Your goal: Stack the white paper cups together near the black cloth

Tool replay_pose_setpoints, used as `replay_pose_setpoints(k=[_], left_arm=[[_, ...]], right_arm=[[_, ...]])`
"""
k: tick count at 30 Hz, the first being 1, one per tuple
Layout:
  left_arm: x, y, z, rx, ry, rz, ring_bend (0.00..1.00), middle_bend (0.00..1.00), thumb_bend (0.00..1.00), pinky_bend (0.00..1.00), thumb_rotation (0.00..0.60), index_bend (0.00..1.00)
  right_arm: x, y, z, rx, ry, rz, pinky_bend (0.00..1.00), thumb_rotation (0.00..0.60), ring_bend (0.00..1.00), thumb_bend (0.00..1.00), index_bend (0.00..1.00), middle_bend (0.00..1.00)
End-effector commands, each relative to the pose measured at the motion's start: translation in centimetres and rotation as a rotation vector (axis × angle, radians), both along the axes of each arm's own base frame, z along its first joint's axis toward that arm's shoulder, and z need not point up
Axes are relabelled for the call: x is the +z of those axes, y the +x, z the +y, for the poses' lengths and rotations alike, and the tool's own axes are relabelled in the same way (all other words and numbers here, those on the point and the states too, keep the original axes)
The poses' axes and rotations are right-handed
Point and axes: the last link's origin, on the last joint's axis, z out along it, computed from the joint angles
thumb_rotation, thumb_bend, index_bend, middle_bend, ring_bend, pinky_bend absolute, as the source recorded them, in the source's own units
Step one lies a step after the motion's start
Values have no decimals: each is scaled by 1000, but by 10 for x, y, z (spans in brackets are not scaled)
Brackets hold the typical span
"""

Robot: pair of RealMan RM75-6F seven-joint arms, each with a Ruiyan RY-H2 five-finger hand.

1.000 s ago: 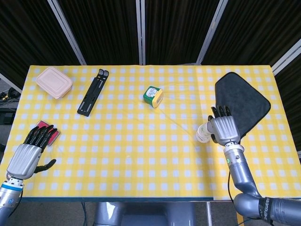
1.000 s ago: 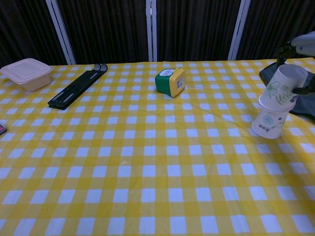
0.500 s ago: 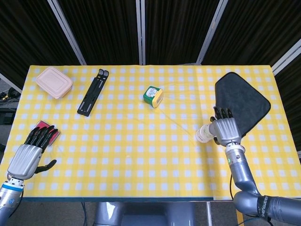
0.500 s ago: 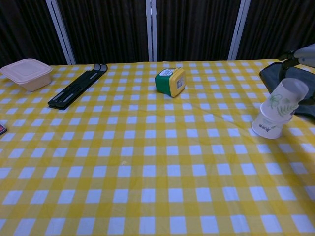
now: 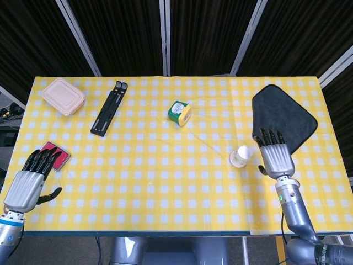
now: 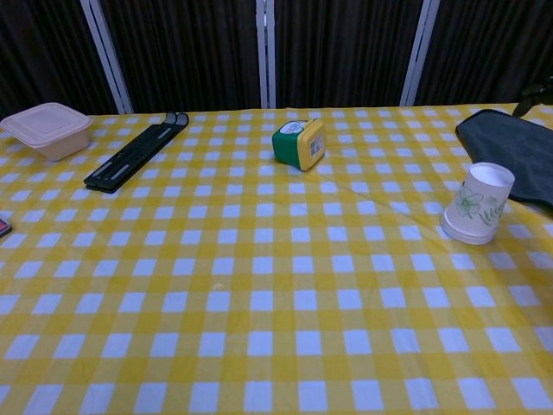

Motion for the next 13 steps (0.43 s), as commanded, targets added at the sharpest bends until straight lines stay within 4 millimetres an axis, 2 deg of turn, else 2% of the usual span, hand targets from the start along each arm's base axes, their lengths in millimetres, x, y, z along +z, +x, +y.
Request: replay_pose_setpoints(k=[1,7,13], left_arm=[[-3,-6,-3,16,17,12,0,0,232,0,600,0],[-8,-18,-11,39,63,31,0,0,233,0,600,0],[-10,-26,-18,50,77,47,0,0,229,0,600,0]], right_arm=[[15,-36,36,62,-80,-72,0,600,0,138,132,0],[19,-74,75,115,-128,-174,0,600,0,133,53,0],[21,-91,96,132,-135,-205,0,600,0,128,0,0]])
